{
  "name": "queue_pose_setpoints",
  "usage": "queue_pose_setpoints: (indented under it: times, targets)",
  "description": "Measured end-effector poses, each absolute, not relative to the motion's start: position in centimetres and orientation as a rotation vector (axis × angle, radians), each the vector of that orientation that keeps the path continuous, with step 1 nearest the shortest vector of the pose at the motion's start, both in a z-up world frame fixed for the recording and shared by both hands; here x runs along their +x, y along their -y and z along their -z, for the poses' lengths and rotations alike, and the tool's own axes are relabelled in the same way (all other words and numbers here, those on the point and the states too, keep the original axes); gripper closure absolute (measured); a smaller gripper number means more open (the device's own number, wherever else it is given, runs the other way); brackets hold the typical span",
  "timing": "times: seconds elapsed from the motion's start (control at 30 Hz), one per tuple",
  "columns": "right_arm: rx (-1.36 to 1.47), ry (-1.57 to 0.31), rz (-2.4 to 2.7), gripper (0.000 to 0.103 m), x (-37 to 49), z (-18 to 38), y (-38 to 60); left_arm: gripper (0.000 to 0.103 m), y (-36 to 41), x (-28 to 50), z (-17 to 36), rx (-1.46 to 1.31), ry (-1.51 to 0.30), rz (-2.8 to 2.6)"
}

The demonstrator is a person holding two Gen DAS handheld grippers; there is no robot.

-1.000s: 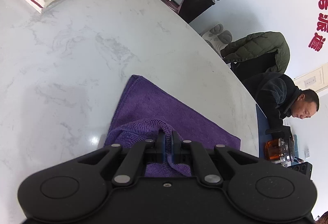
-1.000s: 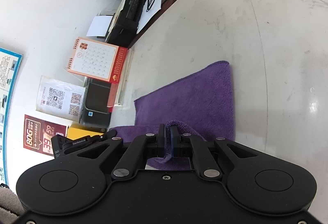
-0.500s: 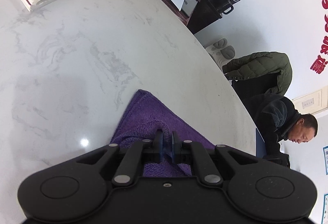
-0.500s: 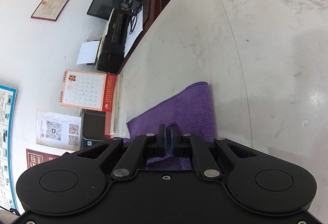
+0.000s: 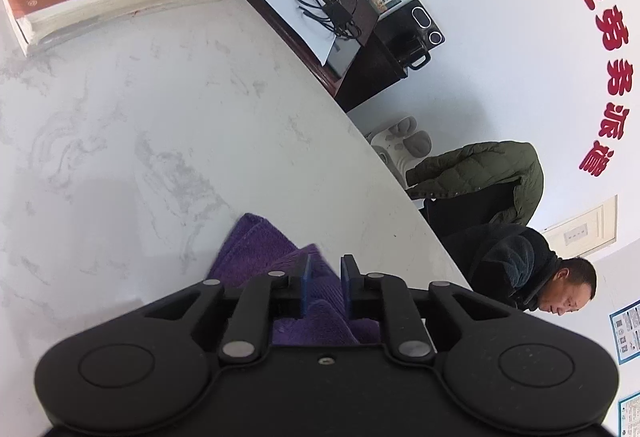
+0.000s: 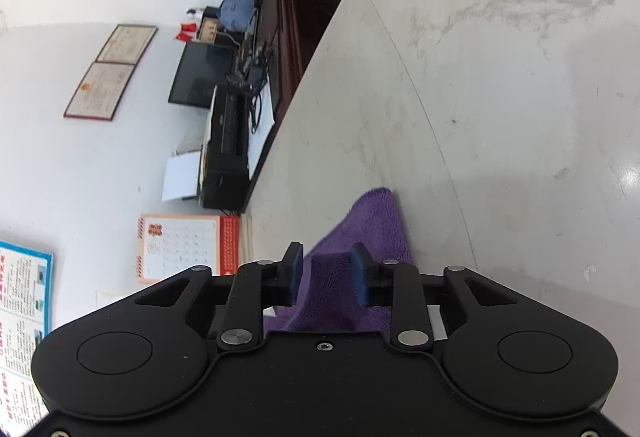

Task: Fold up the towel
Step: 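Open both grippers and release the folded towel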

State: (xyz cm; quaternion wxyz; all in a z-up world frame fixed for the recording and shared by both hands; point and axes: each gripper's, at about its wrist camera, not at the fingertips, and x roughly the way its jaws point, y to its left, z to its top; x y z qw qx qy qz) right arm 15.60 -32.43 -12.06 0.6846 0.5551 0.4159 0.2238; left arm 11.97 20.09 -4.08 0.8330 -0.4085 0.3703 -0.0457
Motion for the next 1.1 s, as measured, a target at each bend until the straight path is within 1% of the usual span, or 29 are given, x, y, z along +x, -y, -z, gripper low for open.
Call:
queue_pose_setpoints:
  times: [0.13, 0.27, 0.37, 0.47, 0.53, 0.6, 0.77, 0.9, 1.1]
  targets:
    - [1.232, -0.891, -0.472, 0.064, 15.7, 11.9, 33.1, 0.089, -19.9, 11.8, 3.7, -0.826, -0.780, 0.078]
    - [1.107, -0.880, -0.465, 0.064, 15.5, 10.6, 32.8, 0.089, -17.9, 10.7, 2.5, -0.660, -0.798, 0.126]
    - [0.867, -0.865, -0.513, 0.064, 15.1, 8.0, 30.9, 0.089, -16.3, 10.0, 1.6, -0.535, -0.808, 0.161]
    - [0.479, -0.861, -0.622, 0.064, 14.1, 5.3, 26.4, 0.089, -14.8, 9.3, 0.8, -0.410, -0.818, 0.196]
    - [0.218, -0.849, -0.686, 0.064, 13.3, 3.8, 23.2, 0.089, -12.7, 9.6, 1.6, -0.292, -0.844, 0.254]
    - [-0.020, -0.849, -0.752, 0.064, 12.0, 3.6, 19.3, 0.089, -11.3, 9.3, 2.4, -0.223, -0.871, 0.289]
    - [-0.322, -0.876, -0.777, 0.065, 10.6, 5.3, 14.6, 0.089, -9.4, 9.2, 5.3, -0.083, -0.943, 0.266]
    - [-0.346, -0.882, -0.773, 0.064, 9.8, 5.7, 14.6, 0.089, -9.2, 8.0, 6.0, -0.057, -0.943, 0.271]
    - [-0.332, -0.924, -0.787, 0.063, 8.4, 5.7, 15.0, 0.089, -9.3, 4.1, 6.3, -0.062, -0.996, 0.295]
